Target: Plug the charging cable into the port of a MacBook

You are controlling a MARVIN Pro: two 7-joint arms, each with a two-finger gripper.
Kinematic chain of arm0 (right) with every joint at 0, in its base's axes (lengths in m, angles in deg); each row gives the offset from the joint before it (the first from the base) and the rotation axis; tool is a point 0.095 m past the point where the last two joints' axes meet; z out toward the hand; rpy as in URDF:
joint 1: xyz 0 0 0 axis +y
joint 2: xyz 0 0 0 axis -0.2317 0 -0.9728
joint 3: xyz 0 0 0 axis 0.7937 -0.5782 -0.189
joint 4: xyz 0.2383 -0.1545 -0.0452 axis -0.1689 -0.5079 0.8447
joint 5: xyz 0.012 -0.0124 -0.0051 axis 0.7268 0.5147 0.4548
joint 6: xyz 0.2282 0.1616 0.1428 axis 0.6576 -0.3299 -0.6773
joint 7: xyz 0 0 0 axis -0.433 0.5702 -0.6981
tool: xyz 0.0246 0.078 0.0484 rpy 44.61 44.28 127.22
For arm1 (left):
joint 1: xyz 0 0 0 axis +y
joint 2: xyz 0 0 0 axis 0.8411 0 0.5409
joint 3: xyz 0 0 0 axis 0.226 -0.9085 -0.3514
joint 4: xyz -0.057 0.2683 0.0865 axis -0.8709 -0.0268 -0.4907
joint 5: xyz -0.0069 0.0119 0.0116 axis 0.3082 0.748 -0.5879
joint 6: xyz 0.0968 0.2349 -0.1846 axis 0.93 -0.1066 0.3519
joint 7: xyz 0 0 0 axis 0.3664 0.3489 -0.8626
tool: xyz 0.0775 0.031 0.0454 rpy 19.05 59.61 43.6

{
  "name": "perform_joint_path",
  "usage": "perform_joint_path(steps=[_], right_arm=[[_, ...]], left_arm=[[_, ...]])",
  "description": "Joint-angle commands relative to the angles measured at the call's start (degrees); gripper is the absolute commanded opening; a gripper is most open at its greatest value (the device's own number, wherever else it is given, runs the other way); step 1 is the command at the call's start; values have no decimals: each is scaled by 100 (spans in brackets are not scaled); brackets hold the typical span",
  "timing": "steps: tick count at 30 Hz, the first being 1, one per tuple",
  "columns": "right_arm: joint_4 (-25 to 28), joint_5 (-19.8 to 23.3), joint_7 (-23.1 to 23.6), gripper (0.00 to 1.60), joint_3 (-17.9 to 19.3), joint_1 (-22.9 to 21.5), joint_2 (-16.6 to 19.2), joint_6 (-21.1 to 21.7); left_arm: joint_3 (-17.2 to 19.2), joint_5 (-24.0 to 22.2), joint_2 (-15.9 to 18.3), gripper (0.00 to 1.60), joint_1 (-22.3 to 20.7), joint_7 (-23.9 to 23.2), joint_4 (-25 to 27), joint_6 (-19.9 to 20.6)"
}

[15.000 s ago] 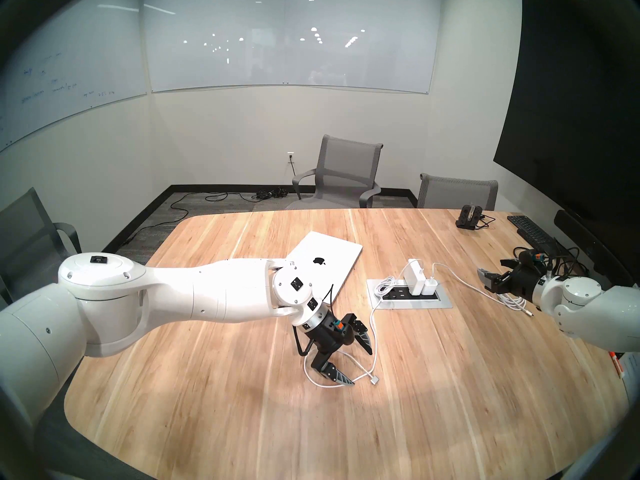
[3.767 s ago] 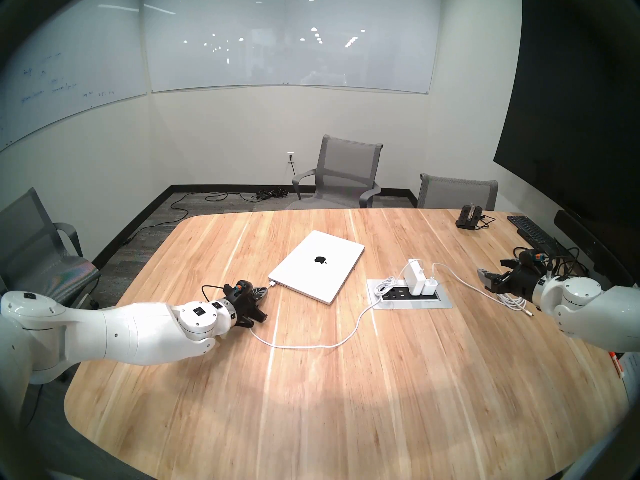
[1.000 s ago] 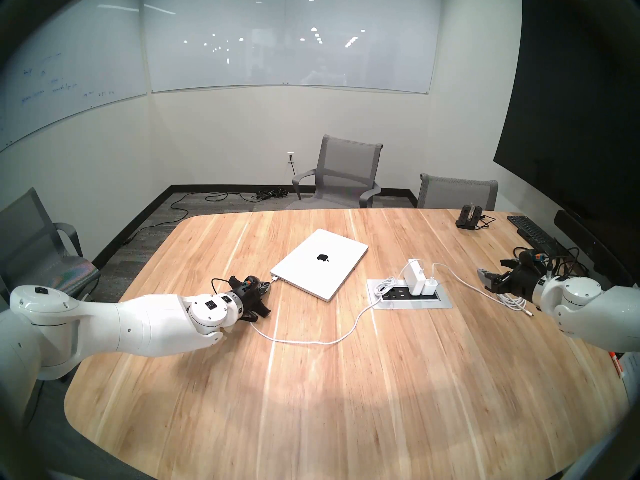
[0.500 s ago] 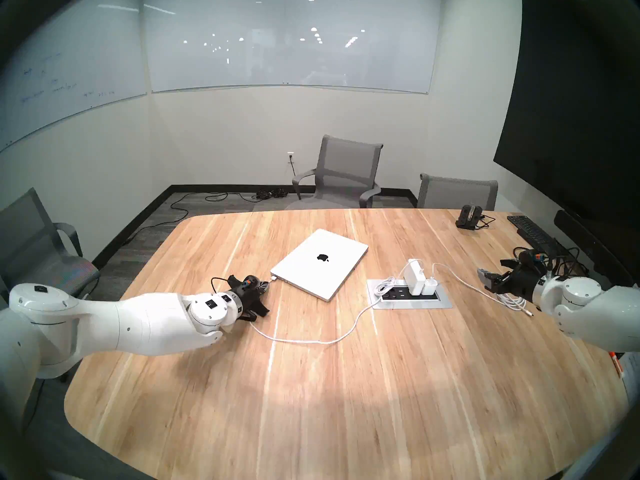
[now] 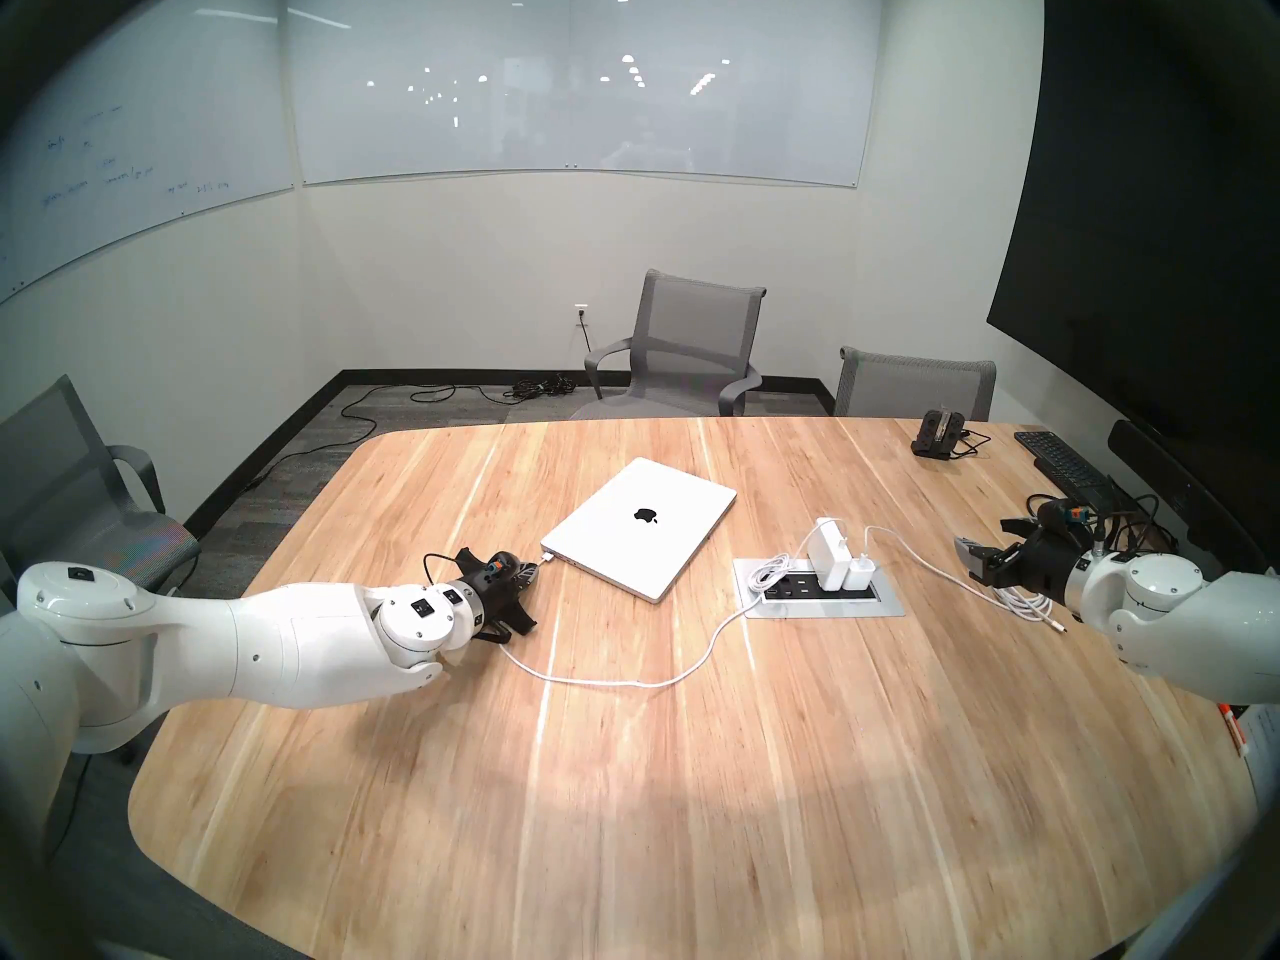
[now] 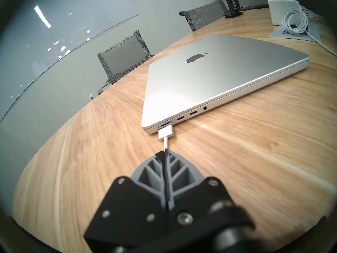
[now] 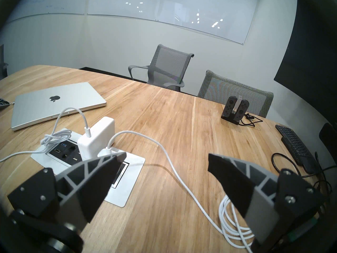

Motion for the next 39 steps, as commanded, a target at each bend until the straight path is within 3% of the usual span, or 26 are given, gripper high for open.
perform_joint_path(steps=[1,24,39], right_arm=[[13,-14,14,160,43,-91,13,-35],[13,-14,14,160,41,-92,13,-35],[13,-14,14,160,44,-90,13,-35]], left_arm=[[-54,-50,-51,0,88,8,-53,145],[-108,23,-280,0,-124,-47,-161,318],[-198,196,-198,0,-228,177,253,576]])
